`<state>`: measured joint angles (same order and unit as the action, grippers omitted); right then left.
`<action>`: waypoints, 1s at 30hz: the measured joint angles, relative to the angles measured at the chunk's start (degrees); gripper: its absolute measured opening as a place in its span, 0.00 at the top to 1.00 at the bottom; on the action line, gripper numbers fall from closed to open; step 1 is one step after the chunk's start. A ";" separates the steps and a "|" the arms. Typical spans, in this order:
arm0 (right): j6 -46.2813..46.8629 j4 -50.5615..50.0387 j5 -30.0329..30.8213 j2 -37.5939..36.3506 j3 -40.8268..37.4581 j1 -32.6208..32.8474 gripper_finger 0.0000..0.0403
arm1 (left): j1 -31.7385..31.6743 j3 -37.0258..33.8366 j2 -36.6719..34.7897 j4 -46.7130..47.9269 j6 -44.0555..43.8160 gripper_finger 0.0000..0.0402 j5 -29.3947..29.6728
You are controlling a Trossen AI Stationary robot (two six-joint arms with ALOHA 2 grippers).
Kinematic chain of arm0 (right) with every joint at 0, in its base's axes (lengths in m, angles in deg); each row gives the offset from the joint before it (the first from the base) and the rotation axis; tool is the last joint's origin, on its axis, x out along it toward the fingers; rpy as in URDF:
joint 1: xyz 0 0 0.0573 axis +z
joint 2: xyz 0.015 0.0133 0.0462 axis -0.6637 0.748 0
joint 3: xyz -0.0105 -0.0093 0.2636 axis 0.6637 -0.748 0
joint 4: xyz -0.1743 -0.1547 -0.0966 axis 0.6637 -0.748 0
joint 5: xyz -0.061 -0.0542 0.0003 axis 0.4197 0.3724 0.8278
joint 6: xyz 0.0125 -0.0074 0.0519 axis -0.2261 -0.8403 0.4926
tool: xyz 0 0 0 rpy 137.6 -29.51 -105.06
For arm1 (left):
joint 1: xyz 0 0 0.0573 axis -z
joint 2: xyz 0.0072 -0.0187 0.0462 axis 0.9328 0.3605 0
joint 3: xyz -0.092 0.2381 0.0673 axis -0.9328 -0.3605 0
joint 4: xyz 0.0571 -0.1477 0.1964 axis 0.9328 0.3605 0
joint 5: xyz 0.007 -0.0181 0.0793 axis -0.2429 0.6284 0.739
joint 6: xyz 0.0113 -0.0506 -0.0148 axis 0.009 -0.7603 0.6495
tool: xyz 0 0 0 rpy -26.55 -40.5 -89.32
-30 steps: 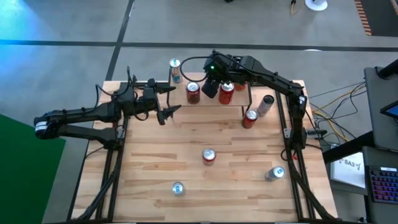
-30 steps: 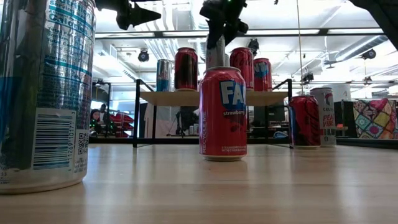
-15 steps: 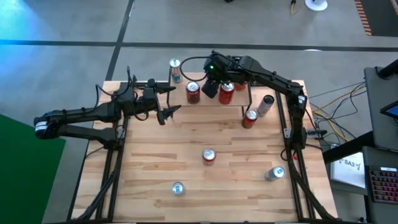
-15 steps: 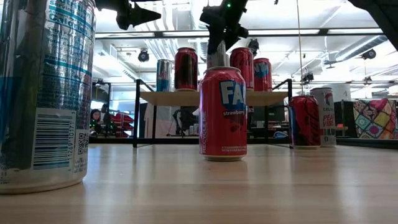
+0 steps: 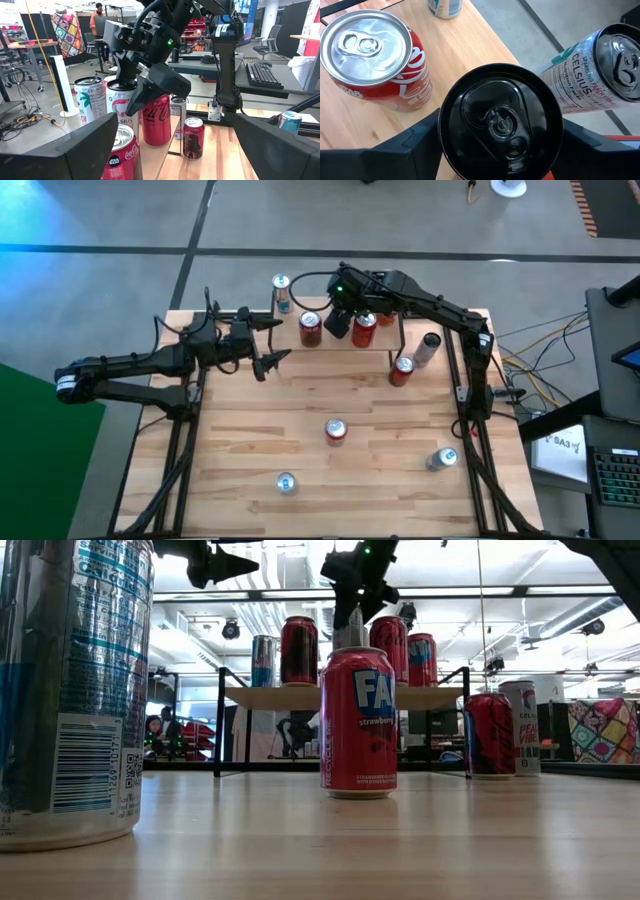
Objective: Place canned beverage on shelf
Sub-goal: Put the white pink soda can on the shelf
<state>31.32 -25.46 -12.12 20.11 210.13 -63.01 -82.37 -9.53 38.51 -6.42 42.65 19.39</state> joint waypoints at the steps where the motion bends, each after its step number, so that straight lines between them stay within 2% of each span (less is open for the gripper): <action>1: -0.05 -0.01 0.00 0.00 0.00 0.00 0.31 | 0.00 0.00 0.00 0.00 0.00 0.05 0.00; 10: 0.54 0.28 0.21 -0.11 0.00 0.00 0.23 | 0.00 0.00 0.00 0.01 0.00 0.05 -0.01; 30: -0.08 1.35 0.04 -0.39 1.53 0.00 0.20 | 0.00 -0.02 -0.02 0.47 0.00 0.05 -0.01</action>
<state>31.24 -24.11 -12.07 19.72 211.67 -63.01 -82.37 -9.55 38.48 -5.95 42.65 19.37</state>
